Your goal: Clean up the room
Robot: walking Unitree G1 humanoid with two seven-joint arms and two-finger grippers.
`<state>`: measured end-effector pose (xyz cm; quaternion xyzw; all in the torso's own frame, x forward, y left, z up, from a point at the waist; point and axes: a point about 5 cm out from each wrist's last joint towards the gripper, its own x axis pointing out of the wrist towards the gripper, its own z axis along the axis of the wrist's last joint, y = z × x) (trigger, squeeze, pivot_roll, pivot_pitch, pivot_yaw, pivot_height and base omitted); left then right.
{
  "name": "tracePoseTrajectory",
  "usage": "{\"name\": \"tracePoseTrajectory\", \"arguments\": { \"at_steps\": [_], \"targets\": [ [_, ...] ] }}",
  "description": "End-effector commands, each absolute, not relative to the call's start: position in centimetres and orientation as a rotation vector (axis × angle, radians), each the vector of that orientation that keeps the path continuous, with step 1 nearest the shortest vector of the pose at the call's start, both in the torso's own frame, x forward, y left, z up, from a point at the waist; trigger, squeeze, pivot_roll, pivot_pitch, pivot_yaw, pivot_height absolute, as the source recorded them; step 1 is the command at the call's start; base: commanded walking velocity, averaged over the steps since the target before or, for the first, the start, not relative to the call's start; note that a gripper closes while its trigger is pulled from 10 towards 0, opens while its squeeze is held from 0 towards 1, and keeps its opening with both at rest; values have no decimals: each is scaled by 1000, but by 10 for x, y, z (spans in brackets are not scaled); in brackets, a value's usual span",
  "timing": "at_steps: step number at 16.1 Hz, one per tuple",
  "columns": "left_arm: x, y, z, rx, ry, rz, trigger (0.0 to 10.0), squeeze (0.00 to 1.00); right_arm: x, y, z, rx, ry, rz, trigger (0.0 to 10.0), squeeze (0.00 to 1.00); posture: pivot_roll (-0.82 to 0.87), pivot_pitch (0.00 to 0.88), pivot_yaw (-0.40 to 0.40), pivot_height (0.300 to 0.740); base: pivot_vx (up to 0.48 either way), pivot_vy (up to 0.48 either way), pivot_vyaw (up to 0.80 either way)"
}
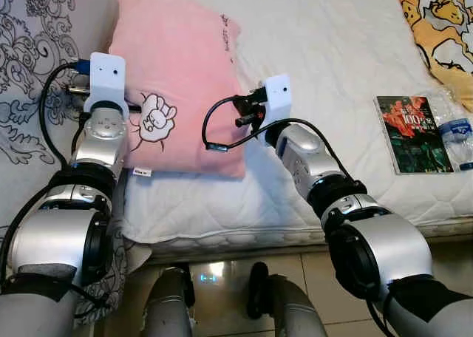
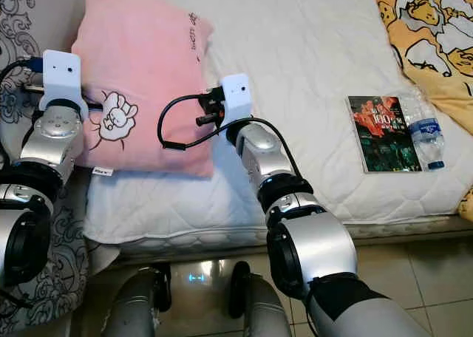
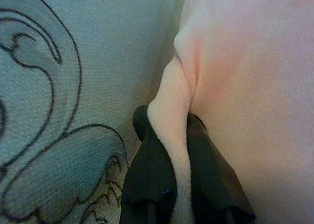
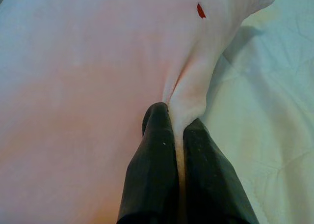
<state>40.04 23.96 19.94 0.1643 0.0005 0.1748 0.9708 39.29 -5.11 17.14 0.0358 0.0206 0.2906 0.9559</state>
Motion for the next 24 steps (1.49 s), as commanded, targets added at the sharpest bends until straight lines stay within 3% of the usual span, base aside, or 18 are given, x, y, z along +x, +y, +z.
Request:
{"name": "tracePoseTrajectory", "arguments": {
  "at_steps": [1,4,5,6,7,13,16,19,22,24],
  "targets": [
    [393,264,200,343,10,472,10000,0,394,-69,163,49,76,544,10000,0,44,329,-103,740,0,0,0],
    [393,259,199,398,2,452,10000,0,394,-68,160,42,96,538,10000,0,42,318,-109,740,0,0,0],
    [395,258,204,404,-9,448,10000,969,393,-68,158,24,99,542,10000,0,41,316,-107,740,0,0,0],
    [395,257,206,400,-15,444,10000,1000,393,-69,157,6,98,537,10000,51,42,313,-106,740,0,0,0],
    [396,255,207,392,-23,440,10000,1000,394,-73,157,-19,93,519,10000,1000,41,309,-105,740,0,0,0],
    [387,233,189,292,-39,434,10000,1000,402,-102,178,-113,-27,419,10000,1000,26,236,-99,740,0,0,0],
    [352,210,183,294,-126,364,10000,1000,399,-130,202,-162,-238,378,10000,1000,21,142,-102,740,0,0,0],
    [317,220,201,392,-298,380,10000,1000,363,-156,203,-170,-434,257,10000,1000,40,51,-105,740,0,0,0],
    [311,224,208,488,-307,367,10000,1000,340,-157,166,-49,-361,153,10000,1000,51,0,-94,740,0,0,0],
    [310,215,220,484,-365,269,10000,1000,316,-155,152,-82,-382,121,10000,1000,45,0,-77,740,0,0,0]
  ]
}}
